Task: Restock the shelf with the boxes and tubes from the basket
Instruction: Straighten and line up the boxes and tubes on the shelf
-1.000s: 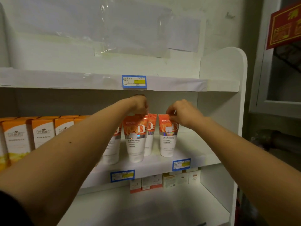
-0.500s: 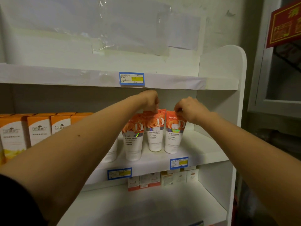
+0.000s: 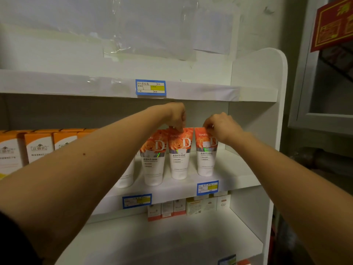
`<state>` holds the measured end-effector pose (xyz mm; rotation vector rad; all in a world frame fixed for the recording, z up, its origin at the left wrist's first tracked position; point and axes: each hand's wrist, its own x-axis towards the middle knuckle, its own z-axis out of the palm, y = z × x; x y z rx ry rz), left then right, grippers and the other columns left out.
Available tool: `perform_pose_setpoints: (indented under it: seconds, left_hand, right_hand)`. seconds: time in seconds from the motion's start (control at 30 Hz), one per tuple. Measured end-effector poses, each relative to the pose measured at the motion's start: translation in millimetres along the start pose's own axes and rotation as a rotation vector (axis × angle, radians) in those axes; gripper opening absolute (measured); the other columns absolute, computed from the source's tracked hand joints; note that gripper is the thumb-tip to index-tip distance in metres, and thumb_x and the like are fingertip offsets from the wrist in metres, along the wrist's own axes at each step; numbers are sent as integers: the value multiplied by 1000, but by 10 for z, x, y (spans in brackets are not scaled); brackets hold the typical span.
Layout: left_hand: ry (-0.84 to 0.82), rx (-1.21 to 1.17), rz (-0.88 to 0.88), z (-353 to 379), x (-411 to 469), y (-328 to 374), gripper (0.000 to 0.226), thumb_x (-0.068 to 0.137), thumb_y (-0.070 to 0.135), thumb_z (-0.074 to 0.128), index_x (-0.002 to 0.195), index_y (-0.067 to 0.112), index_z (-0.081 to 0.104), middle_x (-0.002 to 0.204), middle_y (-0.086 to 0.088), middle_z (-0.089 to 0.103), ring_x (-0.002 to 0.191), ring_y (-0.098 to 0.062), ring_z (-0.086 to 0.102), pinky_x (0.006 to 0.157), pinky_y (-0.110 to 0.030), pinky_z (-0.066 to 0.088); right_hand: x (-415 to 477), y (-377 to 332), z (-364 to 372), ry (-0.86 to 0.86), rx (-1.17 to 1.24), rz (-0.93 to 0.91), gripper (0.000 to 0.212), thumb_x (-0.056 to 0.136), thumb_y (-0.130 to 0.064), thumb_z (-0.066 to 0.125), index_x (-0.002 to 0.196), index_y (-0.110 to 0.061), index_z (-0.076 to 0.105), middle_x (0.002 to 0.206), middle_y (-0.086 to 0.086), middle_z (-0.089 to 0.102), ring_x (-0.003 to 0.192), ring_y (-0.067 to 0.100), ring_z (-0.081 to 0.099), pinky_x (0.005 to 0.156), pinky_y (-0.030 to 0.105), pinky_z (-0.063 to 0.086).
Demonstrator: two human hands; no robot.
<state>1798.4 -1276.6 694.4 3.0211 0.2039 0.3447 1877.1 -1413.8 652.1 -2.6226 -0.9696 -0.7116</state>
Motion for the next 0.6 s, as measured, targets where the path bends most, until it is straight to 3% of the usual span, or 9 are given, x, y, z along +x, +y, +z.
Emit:
perform_pose_setpoints:
  seconds: [0.17,0.3,0.5,0.6]
  left_hand:
    - [46,92,19,7,-7,-14,30,86,16,63,114,5,65,117,-14,67,105,-28,64,93,-36,53]
    - [75,131,18,-4,-91,-19,32,89,22,58,116,7,64,116,-12,67,104,-26,63,87,-34,52]
    - [150,217,25,-80,-395,-116,33,92,26,49,115,8,64,113,-11,68,99,-27,64,87,-40,55]
    - [208,253,6,-75,-612,-194,37,93,28,45,121,10,60,121,-11,65,108,-28,61,91,-42,52]
  right_hand:
    - [-41,-7,3,5,4,-8,28,90,-15,54,115,-14,65,121,12,64,106,31,61,90,40,51]
    - [-105,-5,-37,24,-14,2,38,92,-19,54,130,-16,54,135,7,54,120,28,54,97,39,45]
    - [-287,-39,-134,35,-41,3,37,94,-21,50,131,-20,51,136,4,52,121,28,52,94,41,45]
    - [-433,-97,-186,27,-50,-9,38,93,-21,52,131,-20,51,134,5,54,119,28,53,95,43,47]
